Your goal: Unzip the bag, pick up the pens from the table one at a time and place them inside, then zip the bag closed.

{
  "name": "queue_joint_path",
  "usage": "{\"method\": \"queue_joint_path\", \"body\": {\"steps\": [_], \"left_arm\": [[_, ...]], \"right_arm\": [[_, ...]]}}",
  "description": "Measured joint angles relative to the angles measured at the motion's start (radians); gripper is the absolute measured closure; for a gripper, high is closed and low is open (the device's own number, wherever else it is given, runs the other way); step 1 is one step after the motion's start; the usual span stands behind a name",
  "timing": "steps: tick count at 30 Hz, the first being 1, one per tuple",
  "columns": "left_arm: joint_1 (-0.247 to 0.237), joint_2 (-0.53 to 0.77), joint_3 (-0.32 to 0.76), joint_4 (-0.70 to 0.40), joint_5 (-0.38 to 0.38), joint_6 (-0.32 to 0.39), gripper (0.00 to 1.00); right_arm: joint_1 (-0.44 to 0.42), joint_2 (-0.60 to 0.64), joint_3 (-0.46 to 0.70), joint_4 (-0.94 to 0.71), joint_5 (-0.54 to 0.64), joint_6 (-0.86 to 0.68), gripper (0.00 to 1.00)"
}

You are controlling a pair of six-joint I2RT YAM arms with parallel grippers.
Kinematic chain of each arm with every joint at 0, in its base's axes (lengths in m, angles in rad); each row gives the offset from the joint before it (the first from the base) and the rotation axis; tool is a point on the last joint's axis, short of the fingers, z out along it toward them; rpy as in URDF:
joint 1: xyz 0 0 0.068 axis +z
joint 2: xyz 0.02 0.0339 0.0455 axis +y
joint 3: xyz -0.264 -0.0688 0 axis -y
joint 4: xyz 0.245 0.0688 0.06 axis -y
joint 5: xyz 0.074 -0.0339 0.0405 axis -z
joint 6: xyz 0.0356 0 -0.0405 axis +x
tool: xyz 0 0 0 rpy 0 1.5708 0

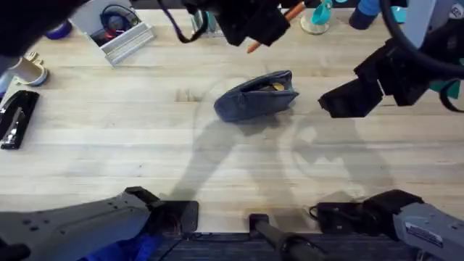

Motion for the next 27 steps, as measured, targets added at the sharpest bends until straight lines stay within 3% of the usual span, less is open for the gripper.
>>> {"method": "queue_joint_path", "body": {"steps": [4, 13, 27], "left_arm": [[-0.018, 0.046, 0.0, 0.0, 0.0, 0.055, 0.959], [-0.019, 0.112, 0.0, 0.003, 0.0, 0.097, 0.959], [-0.019, 0.246, 0.0, -0.011, 0.0, 0.114, 0.959]], "right_arm": [[0.0, 0.0, 0.0, 0.0, 0.0, 0.0, 0.005], [0.0, 0.0, 0.0, 0.0, 0.0, 0.0, 0.005], [0.0, 0.0, 0.0, 0.0, 0.0, 0.0, 0.005]]}}
